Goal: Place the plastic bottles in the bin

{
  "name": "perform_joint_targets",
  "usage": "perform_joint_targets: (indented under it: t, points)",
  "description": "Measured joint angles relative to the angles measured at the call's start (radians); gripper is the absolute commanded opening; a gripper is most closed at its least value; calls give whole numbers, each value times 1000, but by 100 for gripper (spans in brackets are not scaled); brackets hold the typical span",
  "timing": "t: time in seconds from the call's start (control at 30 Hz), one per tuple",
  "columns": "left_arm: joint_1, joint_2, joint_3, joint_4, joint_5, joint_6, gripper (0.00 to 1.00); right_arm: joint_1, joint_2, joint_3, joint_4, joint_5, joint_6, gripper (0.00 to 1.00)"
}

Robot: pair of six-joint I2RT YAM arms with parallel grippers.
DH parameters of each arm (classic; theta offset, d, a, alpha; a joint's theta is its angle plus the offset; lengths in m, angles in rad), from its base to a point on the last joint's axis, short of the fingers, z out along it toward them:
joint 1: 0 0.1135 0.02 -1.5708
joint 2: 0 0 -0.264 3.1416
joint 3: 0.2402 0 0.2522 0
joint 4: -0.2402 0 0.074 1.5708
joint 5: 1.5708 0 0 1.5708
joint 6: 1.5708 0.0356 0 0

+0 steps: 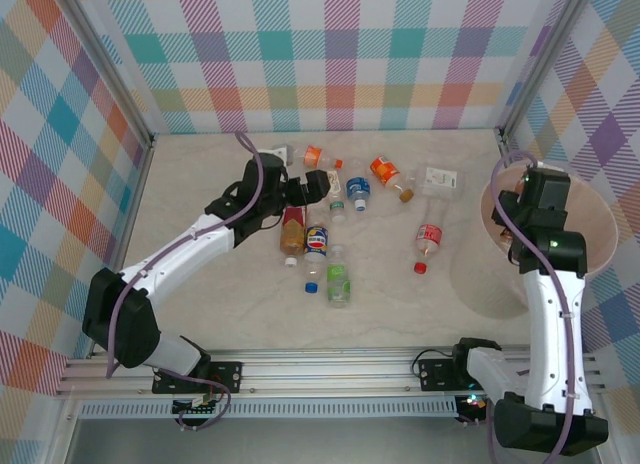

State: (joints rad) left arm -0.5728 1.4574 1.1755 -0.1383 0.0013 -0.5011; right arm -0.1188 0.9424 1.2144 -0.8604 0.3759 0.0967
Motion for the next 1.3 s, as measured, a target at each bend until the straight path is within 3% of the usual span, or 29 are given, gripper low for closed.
perform_joint_targets:
  t: [0.47, 0.77, 1.13, 1.3]
  points:
    - [19, -46, -80, -51, -203, -117, 100, -6, -59, -113, 107, -101, 15, 79]
    - [21, -46, -80, -71, -225, -143, 100, -6, -96, -126, 141, -131, 19, 85]
    - [37, -32, -80, -143, -243, -192, 100, -6, -100, -126, 141, -27, 50, 96]
    - [49, -12, -80, -206, -257, -231, 100, -6, -105, -101, 143, -90, 60, 100]
